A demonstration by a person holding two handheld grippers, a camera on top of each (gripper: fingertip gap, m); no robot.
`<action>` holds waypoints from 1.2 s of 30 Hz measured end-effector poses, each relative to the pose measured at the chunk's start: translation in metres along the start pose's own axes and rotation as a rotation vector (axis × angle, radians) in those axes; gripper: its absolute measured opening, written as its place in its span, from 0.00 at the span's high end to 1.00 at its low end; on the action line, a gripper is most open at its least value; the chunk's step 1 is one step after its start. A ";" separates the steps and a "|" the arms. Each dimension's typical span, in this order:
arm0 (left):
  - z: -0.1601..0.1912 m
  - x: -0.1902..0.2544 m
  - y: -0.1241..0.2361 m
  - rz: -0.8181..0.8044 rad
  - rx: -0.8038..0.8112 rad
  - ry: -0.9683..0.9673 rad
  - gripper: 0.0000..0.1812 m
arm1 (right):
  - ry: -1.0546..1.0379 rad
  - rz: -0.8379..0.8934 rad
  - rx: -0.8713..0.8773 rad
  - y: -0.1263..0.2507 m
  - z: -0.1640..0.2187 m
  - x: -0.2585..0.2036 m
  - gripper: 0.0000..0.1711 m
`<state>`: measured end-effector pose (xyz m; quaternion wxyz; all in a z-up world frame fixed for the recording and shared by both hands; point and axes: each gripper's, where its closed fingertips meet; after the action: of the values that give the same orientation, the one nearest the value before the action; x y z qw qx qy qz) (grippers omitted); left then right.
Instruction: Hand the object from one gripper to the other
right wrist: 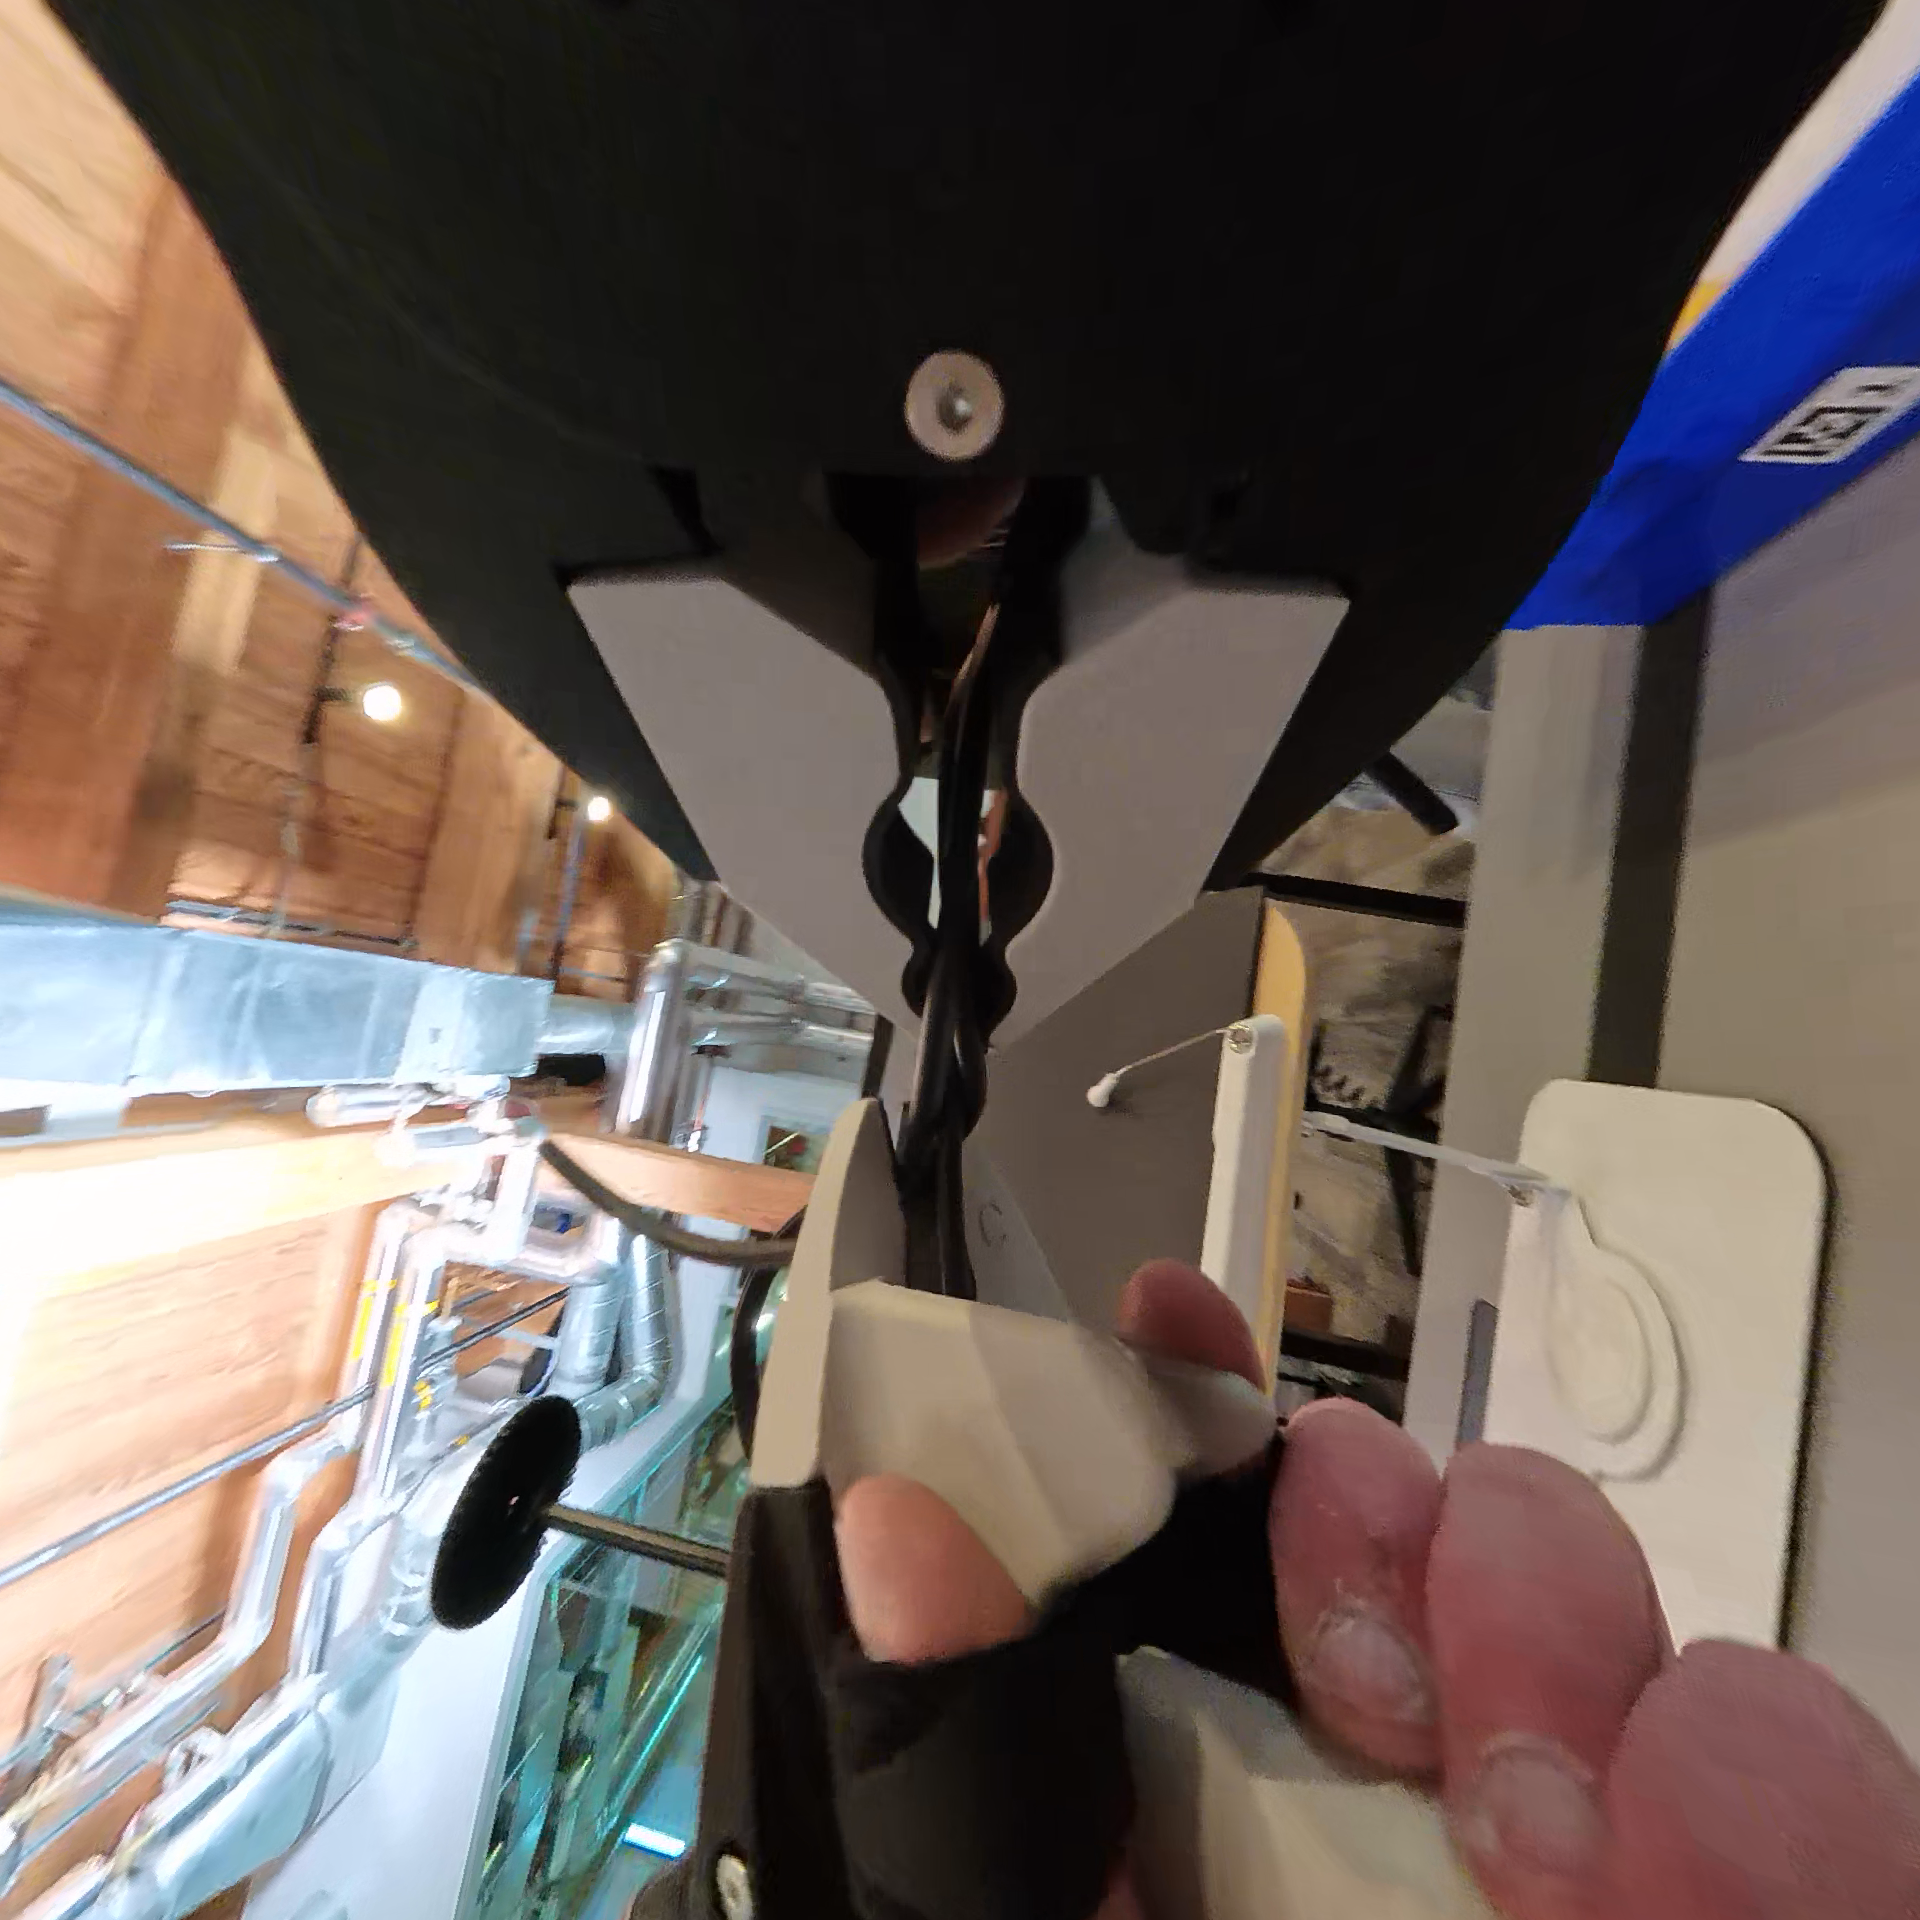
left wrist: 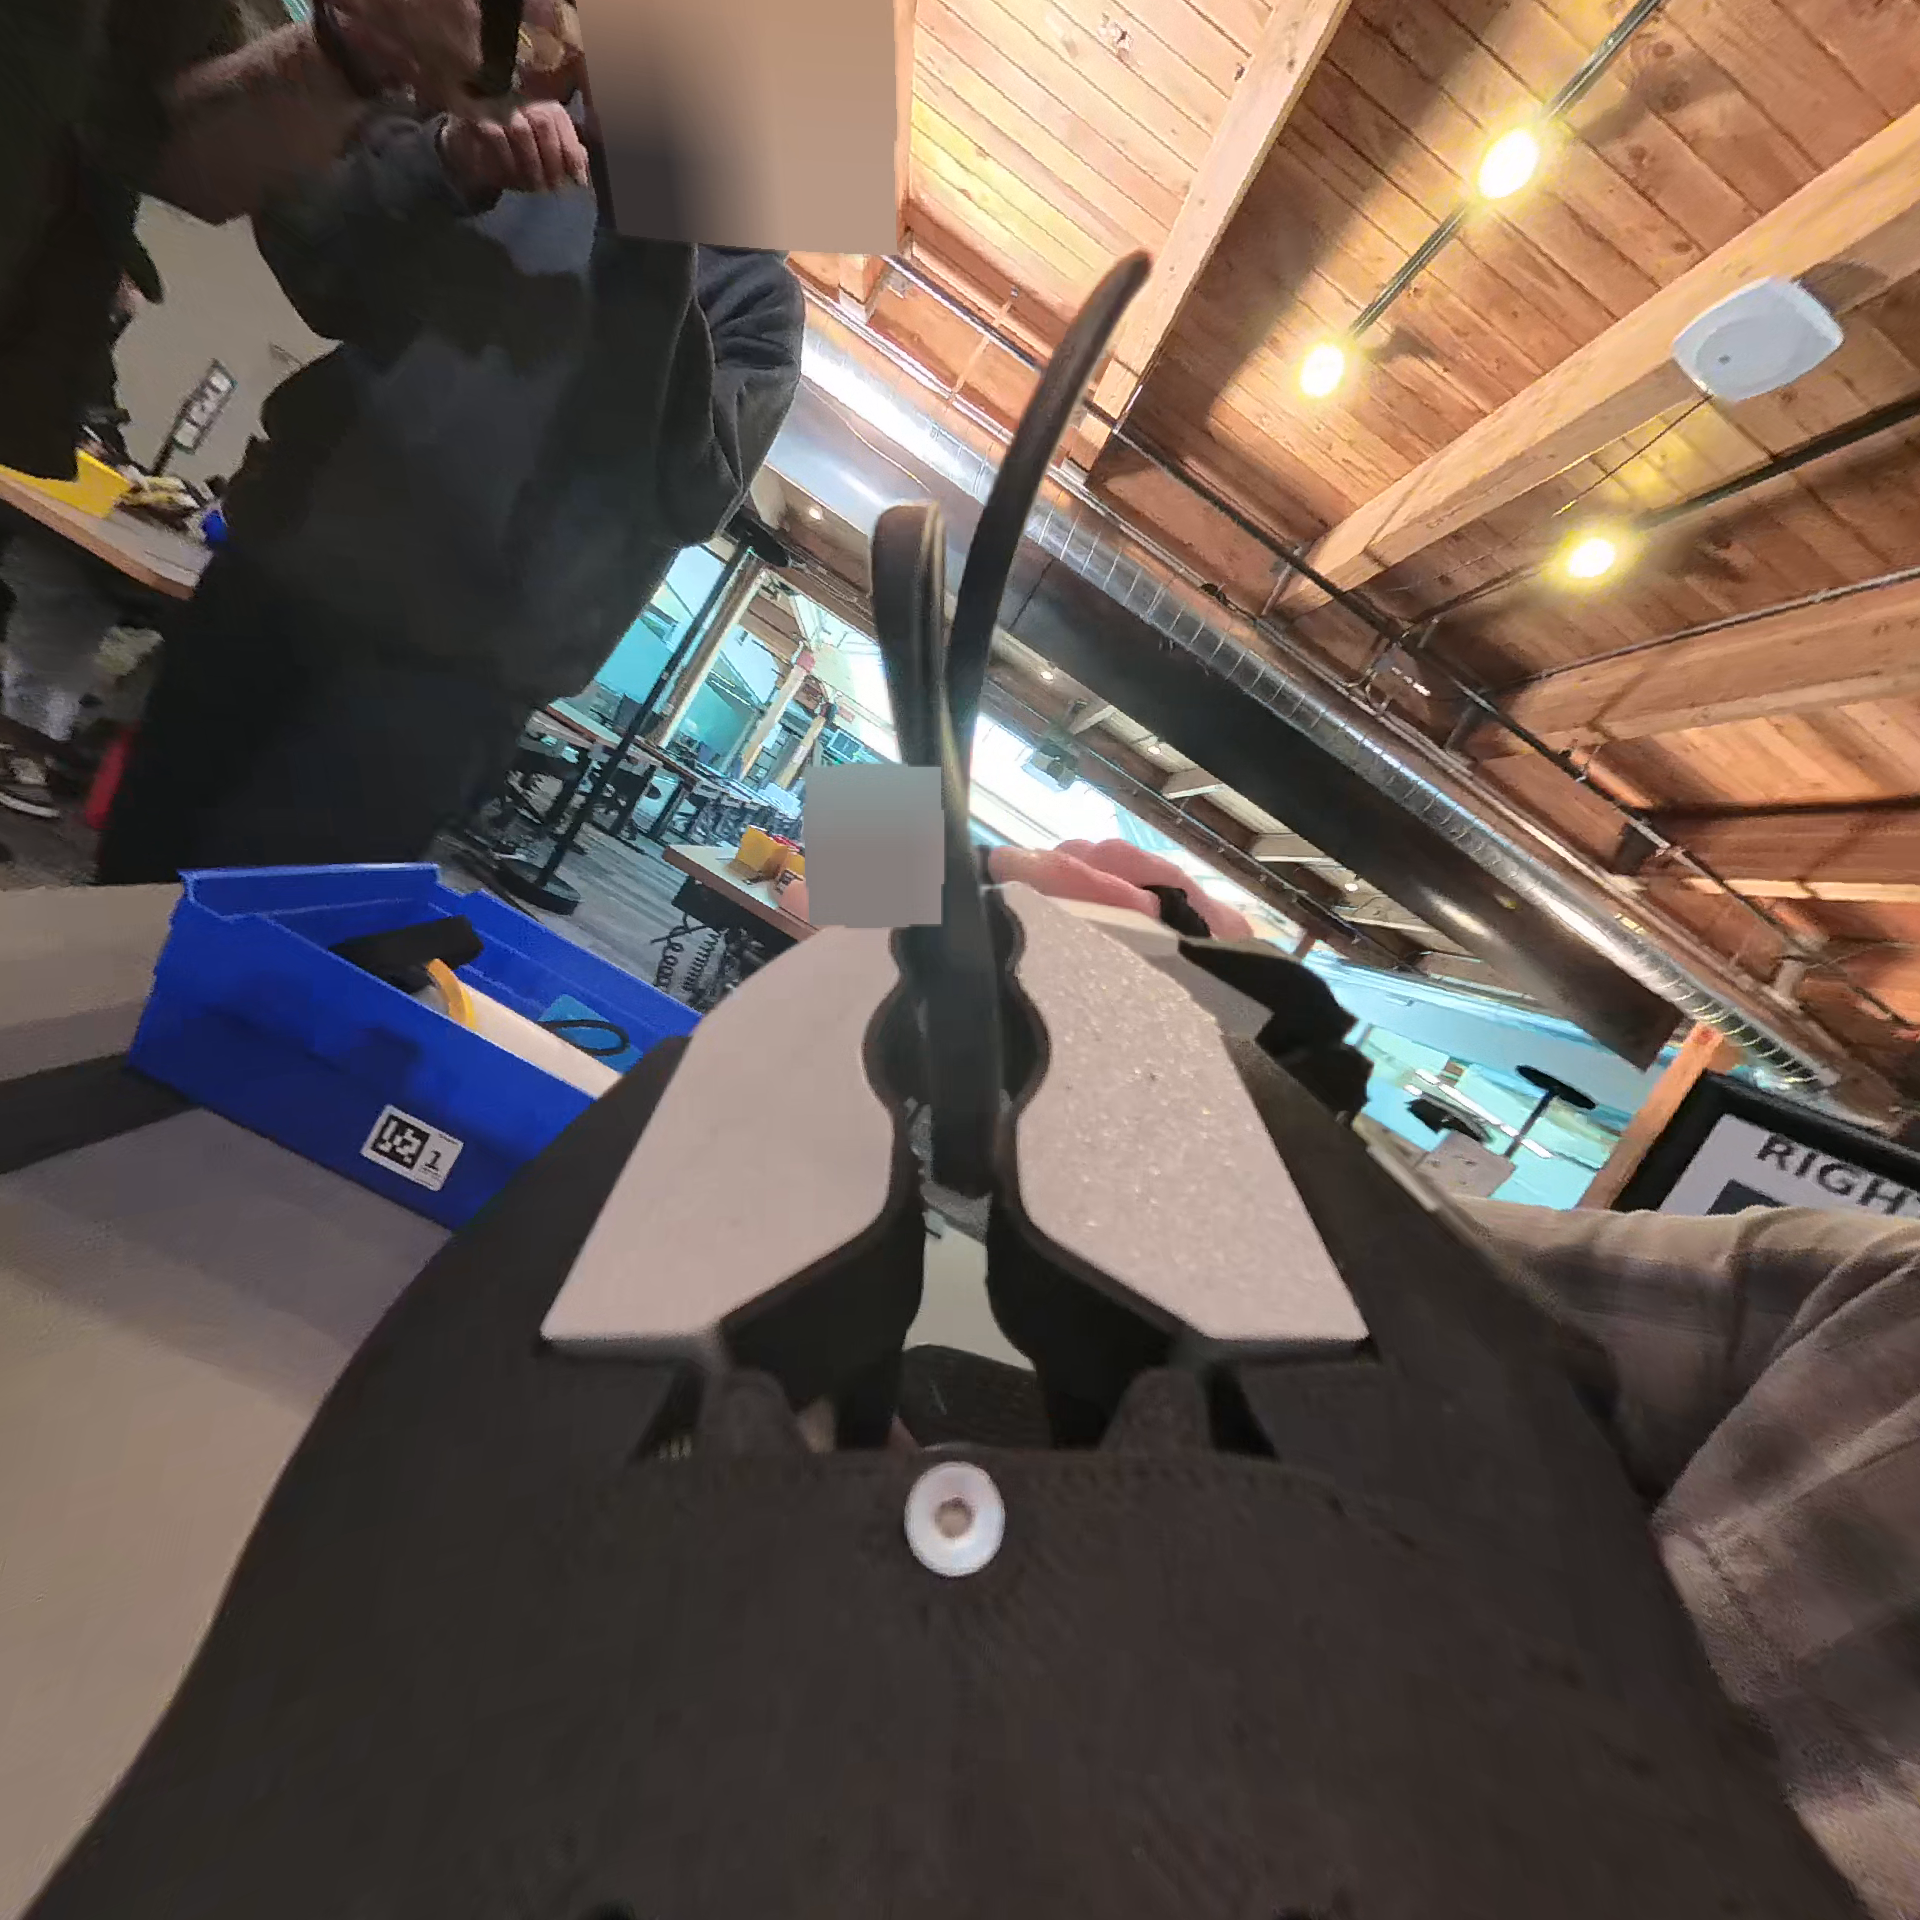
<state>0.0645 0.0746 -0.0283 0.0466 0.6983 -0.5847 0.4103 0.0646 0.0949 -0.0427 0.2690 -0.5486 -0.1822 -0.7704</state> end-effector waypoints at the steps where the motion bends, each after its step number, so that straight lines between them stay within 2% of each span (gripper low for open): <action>1: 0.000 0.000 0.000 -0.003 0.002 -0.020 0.95 | -0.041 -0.014 0.000 0.000 0.001 0.000 1.00; 6: -0.002 0.007 0.001 -0.004 0.008 -0.137 0.96 | -0.262 -0.111 0.024 -0.001 0.001 -0.001 0.97; 10: -0.002 0.009 0.001 -0.013 0.006 -0.195 0.96 | -0.393 -0.217 0.023 0.000 0.003 -0.007 0.87; 16: -0.003 0.004 0.003 -0.028 0.006 -0.230 0.96 | -0.461 -0.346 0.045 0.008 -0.001 -0.020 0.71; 21: -0.004 0.004 0.005 -0.035 -0.028 -0.320 0.96 | -0.542 -0.438 0.100 0.019 -0.010 -0.026 0.64; 24: 0.004 0.006 0.003 -0.041 -0.095 -0.396 0.96 | -0.666 -0.453 0.158 0.025 -0.021 -0.016 0.66; 28: 0.015 0.012 0.000 -0.040 -0.163 -0.495 0.96 | -0.770 -0.445 0.180 0.024 -0.029 -0.009 0.79; 36: 0.023 0.019 -0.001 -0.024 -0.207 -0.603 0.96 | -0.933 -0.421 0.201 0.021 -0.034 -0.013 0.96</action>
<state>0.0767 0.0475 -0.0312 -0.0532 0.7867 -0.6027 0.1226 0.0552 0.0620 -0.0662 0.0500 -0.7565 -0.4620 -0.4602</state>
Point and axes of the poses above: each gripper's, where its closed fingertips meet, y back along the fingers, z out of its underside, x = y × z across the jaws, and after that the axes turned 8 degrees about y, right-handed
